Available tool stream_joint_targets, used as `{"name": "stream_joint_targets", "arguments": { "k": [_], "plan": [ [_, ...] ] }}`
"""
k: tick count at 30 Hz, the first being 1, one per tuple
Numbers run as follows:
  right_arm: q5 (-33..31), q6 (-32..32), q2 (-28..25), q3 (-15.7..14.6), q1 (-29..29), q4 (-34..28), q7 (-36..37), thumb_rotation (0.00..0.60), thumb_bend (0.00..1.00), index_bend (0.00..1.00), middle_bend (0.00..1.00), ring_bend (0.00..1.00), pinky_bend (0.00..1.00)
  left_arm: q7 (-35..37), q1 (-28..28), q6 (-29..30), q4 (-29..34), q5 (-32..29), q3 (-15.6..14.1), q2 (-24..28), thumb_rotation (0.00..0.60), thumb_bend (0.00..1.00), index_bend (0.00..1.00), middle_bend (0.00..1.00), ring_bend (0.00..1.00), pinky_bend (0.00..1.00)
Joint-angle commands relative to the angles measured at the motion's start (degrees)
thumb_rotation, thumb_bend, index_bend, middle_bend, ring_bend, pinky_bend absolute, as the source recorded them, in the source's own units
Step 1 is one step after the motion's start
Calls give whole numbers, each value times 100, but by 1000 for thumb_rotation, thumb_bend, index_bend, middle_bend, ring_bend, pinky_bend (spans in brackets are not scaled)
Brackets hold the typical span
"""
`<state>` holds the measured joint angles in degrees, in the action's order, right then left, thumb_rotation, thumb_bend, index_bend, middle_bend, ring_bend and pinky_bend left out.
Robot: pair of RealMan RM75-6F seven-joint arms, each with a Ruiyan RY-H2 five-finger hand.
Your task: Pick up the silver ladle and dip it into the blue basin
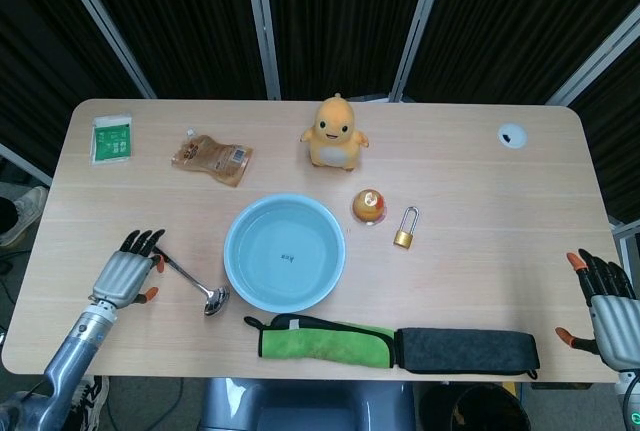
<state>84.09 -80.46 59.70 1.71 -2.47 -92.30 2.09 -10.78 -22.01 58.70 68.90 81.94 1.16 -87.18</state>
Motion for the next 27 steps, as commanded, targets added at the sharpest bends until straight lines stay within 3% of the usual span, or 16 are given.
{"name": "stream_joint_targets", "arguments": {
  "k": [1,27],
  "plan": [
    [-23,33,-21,5,-13,21,56,600,0,0,0,0,0,-87,-106,-68,-165,22,9,-199,600,258,460,0,0,0],
    [-333,190,-69,112,-66,137,225,600,0,0,0,0,0,-180,-497,-575,-1192,-334,132,-1033,600,322,469,0,0,0]
  ]
}}
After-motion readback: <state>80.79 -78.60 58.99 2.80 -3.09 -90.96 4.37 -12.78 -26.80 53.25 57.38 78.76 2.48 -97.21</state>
